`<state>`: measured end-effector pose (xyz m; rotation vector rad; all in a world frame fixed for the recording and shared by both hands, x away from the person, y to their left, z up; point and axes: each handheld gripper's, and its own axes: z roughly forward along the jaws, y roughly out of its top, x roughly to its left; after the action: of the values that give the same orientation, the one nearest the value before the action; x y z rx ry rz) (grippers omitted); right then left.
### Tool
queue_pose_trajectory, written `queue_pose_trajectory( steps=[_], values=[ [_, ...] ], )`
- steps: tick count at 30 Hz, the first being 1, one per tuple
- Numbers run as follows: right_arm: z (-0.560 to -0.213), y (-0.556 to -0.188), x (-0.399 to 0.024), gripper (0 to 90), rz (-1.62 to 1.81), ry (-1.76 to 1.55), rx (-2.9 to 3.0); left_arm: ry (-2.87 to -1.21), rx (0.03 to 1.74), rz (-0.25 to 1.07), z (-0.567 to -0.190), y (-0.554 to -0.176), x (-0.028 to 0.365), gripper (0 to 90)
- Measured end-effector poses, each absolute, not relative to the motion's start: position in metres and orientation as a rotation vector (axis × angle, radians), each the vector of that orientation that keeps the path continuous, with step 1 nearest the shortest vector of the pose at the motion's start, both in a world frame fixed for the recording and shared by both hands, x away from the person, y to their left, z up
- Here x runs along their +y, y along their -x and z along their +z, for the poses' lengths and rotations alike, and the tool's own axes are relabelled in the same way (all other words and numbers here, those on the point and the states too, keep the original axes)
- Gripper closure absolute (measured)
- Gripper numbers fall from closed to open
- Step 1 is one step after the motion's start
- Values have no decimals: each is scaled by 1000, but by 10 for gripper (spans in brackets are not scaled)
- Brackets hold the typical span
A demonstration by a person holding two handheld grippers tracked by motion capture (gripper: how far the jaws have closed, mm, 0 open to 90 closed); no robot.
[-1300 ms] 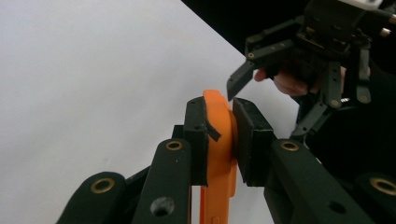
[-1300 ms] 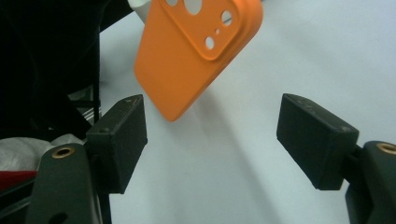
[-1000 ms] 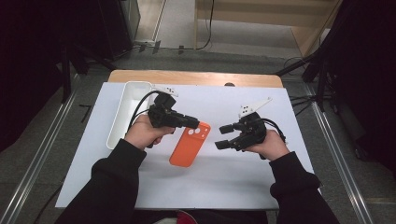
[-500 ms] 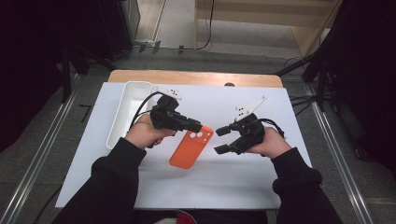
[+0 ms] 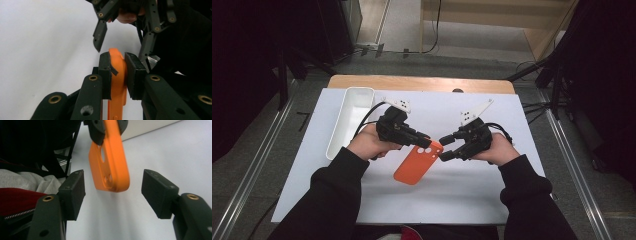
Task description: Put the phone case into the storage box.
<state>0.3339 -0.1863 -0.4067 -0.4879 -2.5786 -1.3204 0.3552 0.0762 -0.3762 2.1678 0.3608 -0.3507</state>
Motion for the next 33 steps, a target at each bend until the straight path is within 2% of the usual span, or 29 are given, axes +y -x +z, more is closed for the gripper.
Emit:
queue_pose_trajectory(
  steps=[15,33],
  values=[
    [-410,-337,-180,516,-1316,448,-2533,-2172,335,-393,-379,-355,74,765],
    [-414,-338,-175,639,-1305,448,-2483,-2175,296,-426,-378,-354,74,764]
  ],
)
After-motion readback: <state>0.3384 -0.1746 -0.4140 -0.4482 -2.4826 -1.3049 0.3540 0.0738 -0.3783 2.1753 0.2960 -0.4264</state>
